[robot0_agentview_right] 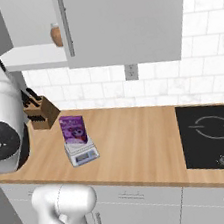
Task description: Pick the cereal and place it on the digital scale for weighing, and close the cabinet.
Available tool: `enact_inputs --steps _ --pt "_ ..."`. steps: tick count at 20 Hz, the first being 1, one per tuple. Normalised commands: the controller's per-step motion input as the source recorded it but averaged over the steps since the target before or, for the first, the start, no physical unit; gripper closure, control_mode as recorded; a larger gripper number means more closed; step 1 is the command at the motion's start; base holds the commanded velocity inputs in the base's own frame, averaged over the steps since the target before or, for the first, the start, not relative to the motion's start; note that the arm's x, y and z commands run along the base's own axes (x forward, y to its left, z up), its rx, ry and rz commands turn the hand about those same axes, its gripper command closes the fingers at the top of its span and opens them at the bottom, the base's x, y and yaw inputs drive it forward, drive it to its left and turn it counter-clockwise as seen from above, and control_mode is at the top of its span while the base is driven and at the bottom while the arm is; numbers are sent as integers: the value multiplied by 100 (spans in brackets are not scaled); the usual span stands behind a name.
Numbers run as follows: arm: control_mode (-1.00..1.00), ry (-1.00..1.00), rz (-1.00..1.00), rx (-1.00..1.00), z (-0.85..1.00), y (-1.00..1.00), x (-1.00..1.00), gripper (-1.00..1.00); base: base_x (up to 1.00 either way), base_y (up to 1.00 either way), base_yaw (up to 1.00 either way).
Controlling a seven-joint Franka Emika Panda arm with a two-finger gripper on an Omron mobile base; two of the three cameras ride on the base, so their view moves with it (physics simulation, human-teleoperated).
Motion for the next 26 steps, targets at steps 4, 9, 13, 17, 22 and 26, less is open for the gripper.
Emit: enact_inputs --steps 4,9,13,17,22,26 --pt "-100 -9 0 21 -98 100 -45 -100 0 0 0" --pt "-100 -24 0 19 -58 100 -44 -100 0 0 0" --pt "-100 -9 0 8 0 100 -75 -100 0 0 0" --pt "-100 -7 0 0 -13 100 -59 -100 0 0 0" --pt "-100 -8 0 3 -11 81 -69 -100 0 0 0" --pt "-100 -8 -1 0 -18 90 -65 -100 0 0 0"
